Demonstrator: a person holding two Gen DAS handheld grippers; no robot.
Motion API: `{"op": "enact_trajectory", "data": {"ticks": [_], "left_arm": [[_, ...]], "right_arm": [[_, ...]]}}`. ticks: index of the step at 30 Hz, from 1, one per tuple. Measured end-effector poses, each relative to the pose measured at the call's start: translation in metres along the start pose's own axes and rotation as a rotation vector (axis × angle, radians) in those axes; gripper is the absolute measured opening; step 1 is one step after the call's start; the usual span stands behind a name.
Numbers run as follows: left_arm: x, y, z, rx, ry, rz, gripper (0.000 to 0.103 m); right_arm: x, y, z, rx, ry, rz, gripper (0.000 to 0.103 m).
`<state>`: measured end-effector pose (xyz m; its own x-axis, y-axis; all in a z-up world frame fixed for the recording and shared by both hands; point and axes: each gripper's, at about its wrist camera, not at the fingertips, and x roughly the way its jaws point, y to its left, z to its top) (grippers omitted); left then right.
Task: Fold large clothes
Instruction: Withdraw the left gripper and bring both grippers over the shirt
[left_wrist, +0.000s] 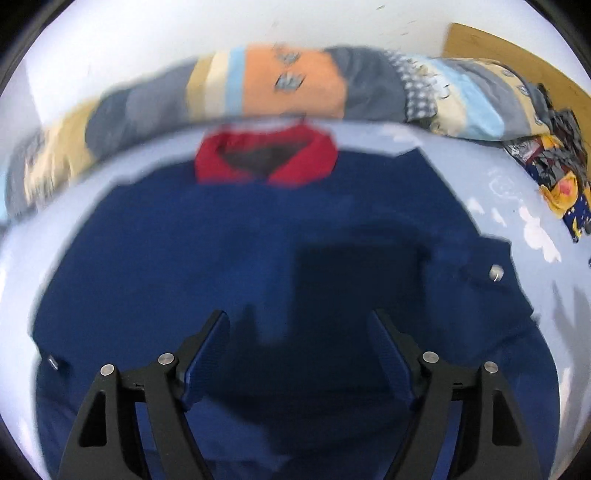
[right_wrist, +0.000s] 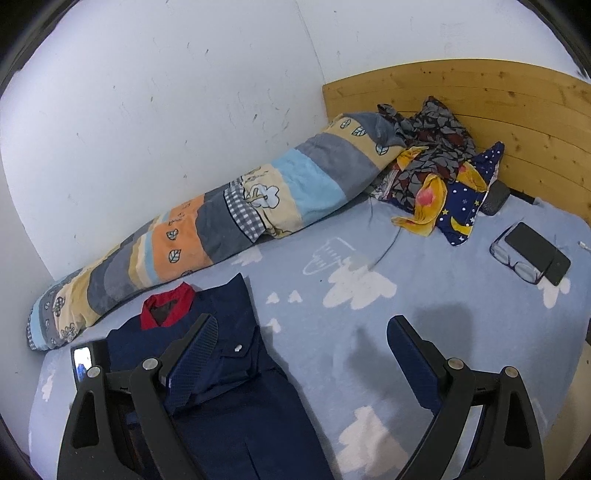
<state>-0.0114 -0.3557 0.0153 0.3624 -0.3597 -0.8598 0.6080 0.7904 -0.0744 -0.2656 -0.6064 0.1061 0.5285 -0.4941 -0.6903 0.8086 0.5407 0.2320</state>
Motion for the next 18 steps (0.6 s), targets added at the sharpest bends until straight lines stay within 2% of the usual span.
{"op": "enact_trajectory", "data": {"ticks": [3,6,9,12,14,18], "left_arm": [[0.008,-0.008,0.0,0.003,-0.021,-0.039,0.076],[0.024,-0.033,0.01,0.074,-0.036,-0.002,0.076],[0.042,-0.057,0.013,0.151,0.001,0.054,0.077],[0.034,-0.061,0.017,0.171,-0.058,0.087,0.077],[0.037,-0.047,0.029,0.134,-0.077,0.099,0.077],[0.046,0.012,0.03,0.007,-0.033,0.194,0.077]], "right_arm": [[0.0,0.005,-0.002,-0.008,0.002,0.002,0.095],[0.002,0.008,-0.005,-0.02,0.008,0.0,0.095],[0.006,0.011,-0.006,-0.029,0.021,-0.006,0.095],[0.009,0.013,-0.007,-0.023,0.036,0.003,0.095],[0.01,0.017,-0.009,-0.032,0.044,0.009,0.095],[0.011,0.024,-0.011,-0.066,0.046,0.001,0.095]]}}
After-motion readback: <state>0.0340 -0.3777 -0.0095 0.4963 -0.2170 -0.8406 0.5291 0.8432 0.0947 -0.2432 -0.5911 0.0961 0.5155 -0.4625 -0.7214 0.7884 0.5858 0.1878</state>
